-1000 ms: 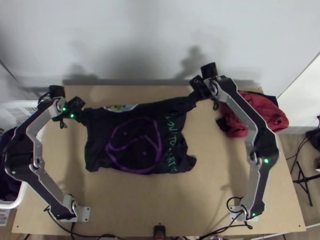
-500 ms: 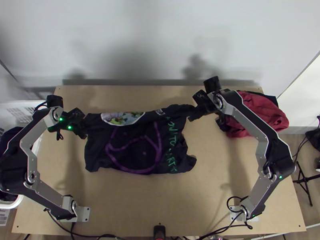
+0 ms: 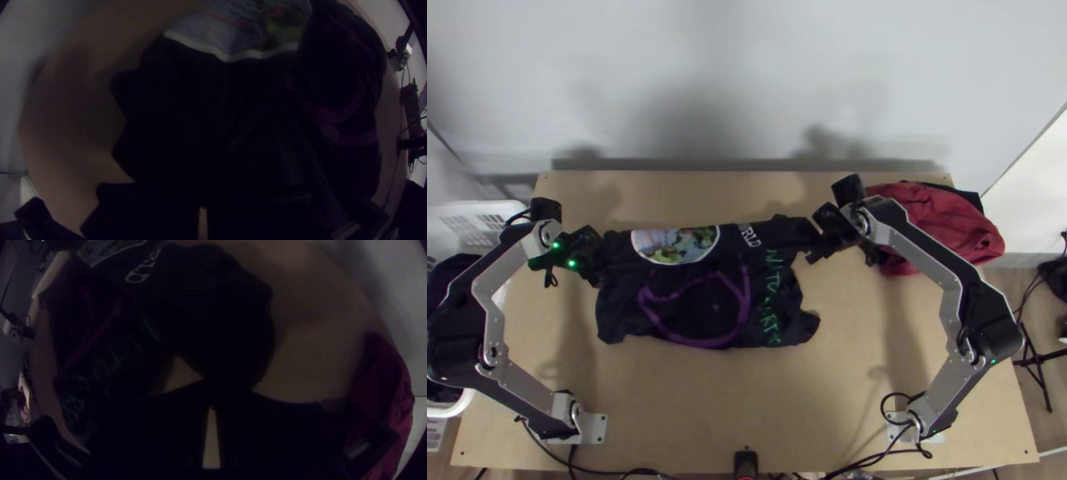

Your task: Fold the t-shirt

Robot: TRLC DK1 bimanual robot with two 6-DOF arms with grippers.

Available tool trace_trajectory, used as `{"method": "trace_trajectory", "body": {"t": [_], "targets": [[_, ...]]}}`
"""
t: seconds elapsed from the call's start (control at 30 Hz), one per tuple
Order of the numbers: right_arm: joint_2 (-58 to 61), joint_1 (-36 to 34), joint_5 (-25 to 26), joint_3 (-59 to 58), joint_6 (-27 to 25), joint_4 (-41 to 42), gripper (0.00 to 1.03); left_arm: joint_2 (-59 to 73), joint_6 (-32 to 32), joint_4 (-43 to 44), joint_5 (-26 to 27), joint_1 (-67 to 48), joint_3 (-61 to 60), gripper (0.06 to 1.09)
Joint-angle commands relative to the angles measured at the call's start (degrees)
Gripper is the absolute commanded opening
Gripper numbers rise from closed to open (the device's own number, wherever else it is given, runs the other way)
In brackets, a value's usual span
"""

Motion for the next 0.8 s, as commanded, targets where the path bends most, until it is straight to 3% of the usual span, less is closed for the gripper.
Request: {"method": "trace_trajectory", "body": {"t": [0.0, 0.07, 0.2, 0.27, 0.4, 0.47, 0.63, 0.7, 0.77], "targets": [[0.3, 0.5, 0.0, -2.2, 0.2, 1.1, 0.16, 0.5, -0.5, -0.6, -0.5, -0.9, -0.3, 0.33], [0.4, 1.0, 0.0, -2.5, 0.2, 1.1, 0.16, 0.7, -0.4, -0.6, -1.0, -1.3, -0.6, 0.45], [0.8, 1.2, 0.0, -3.4, 0.1, 1.1, 0.16, 0.9, -0.3, -1.3, -1.4, -1.6, -1.2, 0.47], [1.1, 1.2, 0.0, -3.9, 0.0, 1.1, 0.18, 0.9, -0.2, -1.7, -1.5, -1.7, -1.7, 0.54], [1.0, 1.3, 0.0, -4.6, 0.7, 1.1, 0.32, 0.6, -0.3, -1.7, -1.7, -1.9, -1.9, 0.8], [1.0, 1.4, 0.0, -4.6, 1.2, 1.0, 0.44, 0.5, -0.3, -1.5, -1.7, -2.0, -2.0, 1.05], [0.8, 2.4, 0.1, -4.3, 2.5, 0.8, 0.89, -1.3, -0.7, -0.1, -1.6, -1.6, -1.9, 1.05], [-0.1, 2.5, 0.0, -4.3, 2.7, 0.1, 0.98, -3.0, -1.2, -0.1, -1.7, -1.0, -1.2, 1.05], [-1.5, 2.5, 0.0, -4.5, 3.0, 0.0, 0.98, -4.4, -1.9, -0.1, -1.6, -0.1, 0.6, 1.05]]}}
